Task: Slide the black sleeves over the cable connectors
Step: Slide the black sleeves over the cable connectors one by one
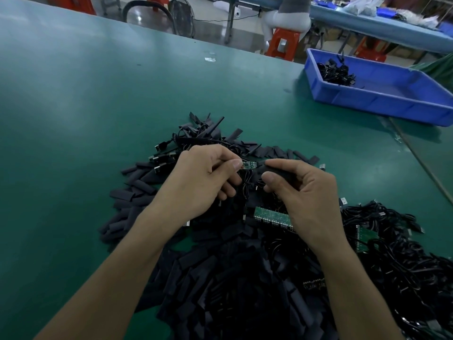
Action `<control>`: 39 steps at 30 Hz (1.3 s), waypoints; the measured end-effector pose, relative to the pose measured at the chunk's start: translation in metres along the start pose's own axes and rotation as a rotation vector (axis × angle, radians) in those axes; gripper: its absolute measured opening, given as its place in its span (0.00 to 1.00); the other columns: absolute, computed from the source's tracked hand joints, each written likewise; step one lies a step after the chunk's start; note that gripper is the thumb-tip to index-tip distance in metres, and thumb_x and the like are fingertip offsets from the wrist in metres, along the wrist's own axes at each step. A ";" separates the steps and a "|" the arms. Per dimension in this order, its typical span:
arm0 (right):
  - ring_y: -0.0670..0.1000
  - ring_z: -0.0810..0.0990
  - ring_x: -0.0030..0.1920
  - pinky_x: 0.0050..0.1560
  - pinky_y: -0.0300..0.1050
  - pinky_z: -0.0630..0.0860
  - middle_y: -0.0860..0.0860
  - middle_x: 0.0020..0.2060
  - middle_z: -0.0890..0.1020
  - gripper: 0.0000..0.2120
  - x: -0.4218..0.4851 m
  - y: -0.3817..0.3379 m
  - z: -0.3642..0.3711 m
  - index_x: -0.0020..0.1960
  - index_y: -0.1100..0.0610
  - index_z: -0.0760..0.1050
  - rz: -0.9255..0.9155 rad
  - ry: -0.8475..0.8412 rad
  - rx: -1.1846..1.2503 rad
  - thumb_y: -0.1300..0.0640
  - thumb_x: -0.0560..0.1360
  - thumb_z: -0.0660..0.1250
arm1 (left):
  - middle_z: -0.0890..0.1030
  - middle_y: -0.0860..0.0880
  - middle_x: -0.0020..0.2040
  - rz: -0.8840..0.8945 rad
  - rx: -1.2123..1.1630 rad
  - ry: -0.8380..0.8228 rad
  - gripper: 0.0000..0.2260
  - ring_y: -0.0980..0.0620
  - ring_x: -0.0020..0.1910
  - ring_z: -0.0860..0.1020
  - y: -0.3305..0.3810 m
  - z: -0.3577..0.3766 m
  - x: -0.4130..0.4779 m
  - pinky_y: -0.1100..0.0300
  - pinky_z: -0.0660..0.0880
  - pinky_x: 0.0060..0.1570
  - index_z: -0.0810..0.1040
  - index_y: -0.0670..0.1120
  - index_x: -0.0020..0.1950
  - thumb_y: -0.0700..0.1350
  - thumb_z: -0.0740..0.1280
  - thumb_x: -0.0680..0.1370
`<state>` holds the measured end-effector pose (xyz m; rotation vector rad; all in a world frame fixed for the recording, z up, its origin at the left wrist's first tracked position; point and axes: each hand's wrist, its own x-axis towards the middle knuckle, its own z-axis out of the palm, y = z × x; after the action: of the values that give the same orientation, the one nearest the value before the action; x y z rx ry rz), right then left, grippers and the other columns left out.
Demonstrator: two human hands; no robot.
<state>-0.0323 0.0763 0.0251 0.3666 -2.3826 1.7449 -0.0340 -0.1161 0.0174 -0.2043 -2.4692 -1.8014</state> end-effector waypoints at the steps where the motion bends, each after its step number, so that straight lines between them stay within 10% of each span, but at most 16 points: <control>1: 0.42 0.83 0.36 0.39 0.29 0.75 0.44 0.34 0.85 0.08 0.000 0.000 0.000 0.50 0.45 0.82 0.006 0.006 0.010 0.51 0.71 0.74 | 0.85 0.54 0.38 -0.004 -0.005 -0.002 0.06 0.53 0.32 0.83 0.000 0.000 0.000 0.65 0.77 0.32 0.80 0.51 0.49 0.43 0.66 0.82; 39: 0.44 0.84 0.35 0.37 0.33 0.78 0.46 0.39 0.87 0.10 0.001 -0.001 0.007 0.50 0.48 0.83 -0.014 -0.112 0.152 0.55 0.69 0.75 | 0.84 0.51 0.34 -0.074 -0.180 -0.140 0.07 0.57 0.29 0.79 0.003 0.004 -0.002 0.67 0.73 0.29 0.82 0.47 0.50 0.43 0.65 0.83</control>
<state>-0.0325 0.0694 0.0236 0.5134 -2.3204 1.9540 -0.0317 -0.1112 0.0189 -0.2619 -2.4335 -2.1110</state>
